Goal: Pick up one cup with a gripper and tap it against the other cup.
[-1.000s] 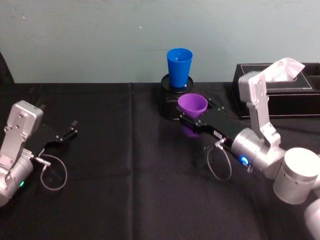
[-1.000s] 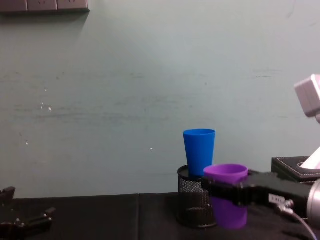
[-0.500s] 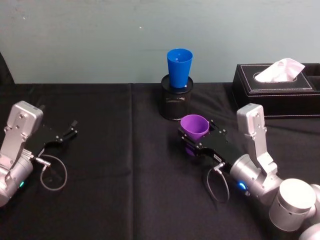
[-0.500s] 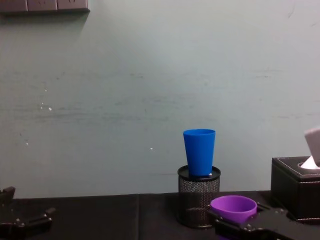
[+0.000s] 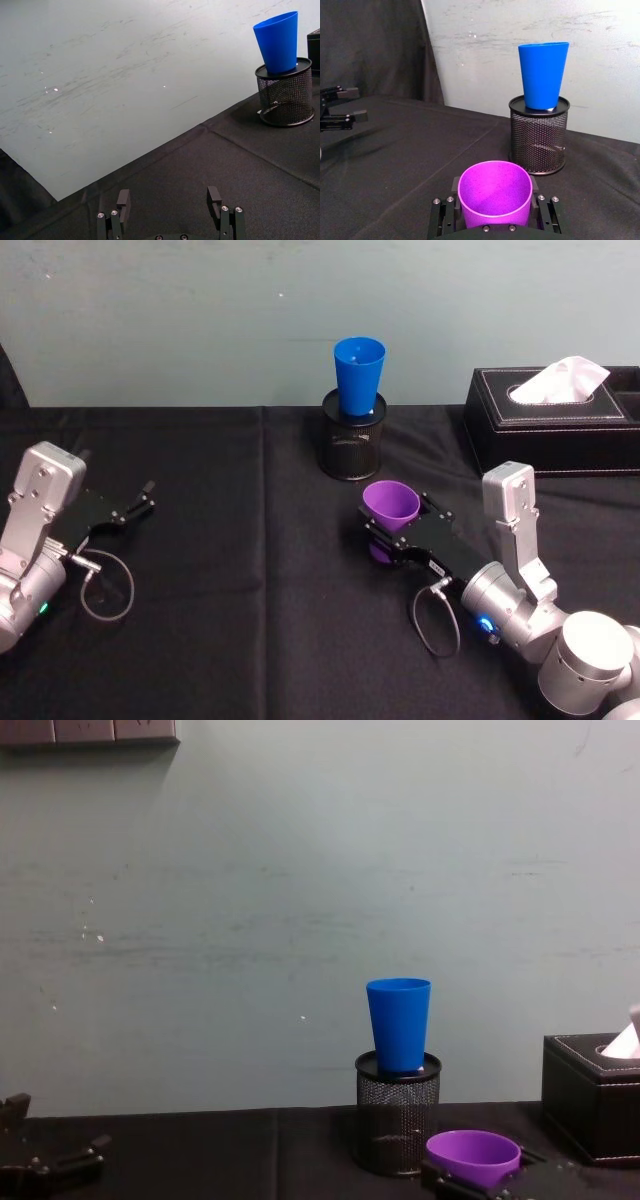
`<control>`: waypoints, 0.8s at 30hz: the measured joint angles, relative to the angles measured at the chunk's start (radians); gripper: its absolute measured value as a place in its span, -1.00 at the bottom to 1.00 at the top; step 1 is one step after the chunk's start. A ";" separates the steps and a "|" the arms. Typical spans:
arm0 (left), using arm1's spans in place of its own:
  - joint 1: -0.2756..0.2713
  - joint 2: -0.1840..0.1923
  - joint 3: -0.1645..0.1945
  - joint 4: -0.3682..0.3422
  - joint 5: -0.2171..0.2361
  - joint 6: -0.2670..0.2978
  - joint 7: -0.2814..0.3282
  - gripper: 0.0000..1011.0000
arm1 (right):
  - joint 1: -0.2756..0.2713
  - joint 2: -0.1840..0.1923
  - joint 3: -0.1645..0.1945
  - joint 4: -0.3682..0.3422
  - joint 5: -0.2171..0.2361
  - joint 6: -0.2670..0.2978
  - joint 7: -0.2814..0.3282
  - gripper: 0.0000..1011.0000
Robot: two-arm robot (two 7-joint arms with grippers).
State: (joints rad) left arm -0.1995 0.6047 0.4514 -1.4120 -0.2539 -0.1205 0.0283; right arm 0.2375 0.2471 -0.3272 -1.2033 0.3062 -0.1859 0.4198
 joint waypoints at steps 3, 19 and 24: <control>0.000 0.000 0.000 0.000 0.000 0.000 0.000 0.98 | 0.001 0.000 0.001 0.002 0.004 0.003 0.008 0.49; 0.000 0.000 0.000 0.000 0.000 0.000 0.000 0.98 | -0.018 0.013 0.010 -0.075 -0.013 0.023 -0.014 0.98; 0.000 0.000 0.000 0.000 0.000 0.000 0.000 0.98 | -0.034 0.025 0.023 -0.139 -0.010 0.033 -0.027 0.98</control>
State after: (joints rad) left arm -0.1995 0.6047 0.4514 -1.4119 -0.2539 -0.1205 0.0283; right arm 0.2033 0.2716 -0.3046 -1.3425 0.2967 -0.1525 0.3929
